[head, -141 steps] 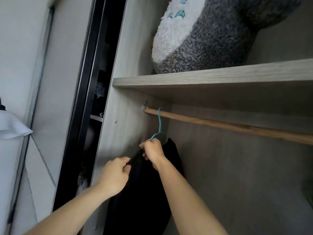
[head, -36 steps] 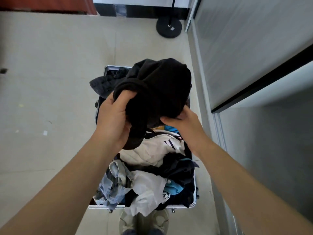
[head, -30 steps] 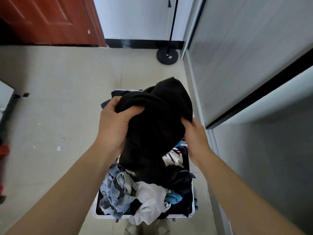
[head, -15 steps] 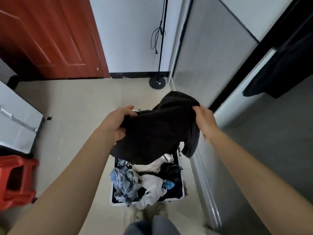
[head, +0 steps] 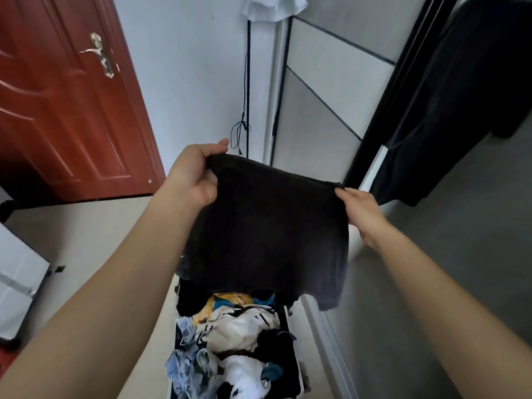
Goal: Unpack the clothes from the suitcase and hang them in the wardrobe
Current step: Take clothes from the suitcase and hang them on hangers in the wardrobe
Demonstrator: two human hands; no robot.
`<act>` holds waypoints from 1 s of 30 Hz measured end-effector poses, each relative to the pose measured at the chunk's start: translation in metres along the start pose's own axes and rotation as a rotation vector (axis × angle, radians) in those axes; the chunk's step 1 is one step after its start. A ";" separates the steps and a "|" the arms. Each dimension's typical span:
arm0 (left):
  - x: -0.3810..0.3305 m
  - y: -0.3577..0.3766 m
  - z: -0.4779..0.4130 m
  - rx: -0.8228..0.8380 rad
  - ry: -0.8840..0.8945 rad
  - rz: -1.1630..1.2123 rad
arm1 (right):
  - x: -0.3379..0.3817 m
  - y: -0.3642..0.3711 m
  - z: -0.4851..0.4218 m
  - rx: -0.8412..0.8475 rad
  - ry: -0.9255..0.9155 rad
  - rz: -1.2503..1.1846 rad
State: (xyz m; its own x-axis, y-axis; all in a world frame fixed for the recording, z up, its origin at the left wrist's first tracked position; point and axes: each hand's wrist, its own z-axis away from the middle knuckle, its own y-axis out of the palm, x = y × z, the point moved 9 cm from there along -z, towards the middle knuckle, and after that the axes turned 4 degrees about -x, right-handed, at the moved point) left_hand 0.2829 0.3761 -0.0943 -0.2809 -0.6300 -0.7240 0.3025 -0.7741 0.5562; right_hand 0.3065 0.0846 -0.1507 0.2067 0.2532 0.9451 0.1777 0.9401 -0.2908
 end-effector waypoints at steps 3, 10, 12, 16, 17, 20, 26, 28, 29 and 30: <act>0.005 0.047 0.002 0.078 0.017 0.078 | 0.007 -0.009 0.002 0.001 -0.068 0.223; 0.049 0.126 0.008 0.139 0.031 0.133 | -0.034 0.079 0.089 0.659 -0.036 0.278; 0.048 0.138 0.014 0.154 0.058 0.136 | -0.040 0.086 0.082 0.514 -0.118 0.305; 0.012 0.133 0.012 0.131 0.136 0.198 | -0.020 0.049 0.049 0.258 -0.048 0.144; -0.002 0.126 0.008 0.109 0.178 0.187 | -0.010 0.039 0.044 0.270 -0.068 0.146; -0.040 0.090 -0.009 -0.004 0.287 0.088 | 0.027 -0.005 0.023 0.124 -0.242 0.295; -0.054 0.036 -0.036 -0.179 0.316 0.023 | 0.102 -0.064 0.009 0.048 -0.173 -0.015; -0.042 0.036 -0.046 -0.147 0.300 -0.034 | 0.114 -0.062 0.007 0.106 -0.074 -0.084; -0.038 0.035 -0.049 -0.144 0.298 -0.065 | 0.117 -0.059 0.006 0.123 -0.045 -0.093; -0.034 0.034 -0.052 -0.146 0.301 -0.087 | 0.120 -0.056 0.004 0.146 -0.020 -0.103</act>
State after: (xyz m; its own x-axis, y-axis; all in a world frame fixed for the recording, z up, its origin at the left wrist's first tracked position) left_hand 0.3499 0.3748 -0.0720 -0.0366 -0.4983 -0.8662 0.4227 -0.7932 0.4385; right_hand 0.3173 0.0633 -0.0203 0.1749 0.1569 0.9720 0.0553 0.9841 -0.1688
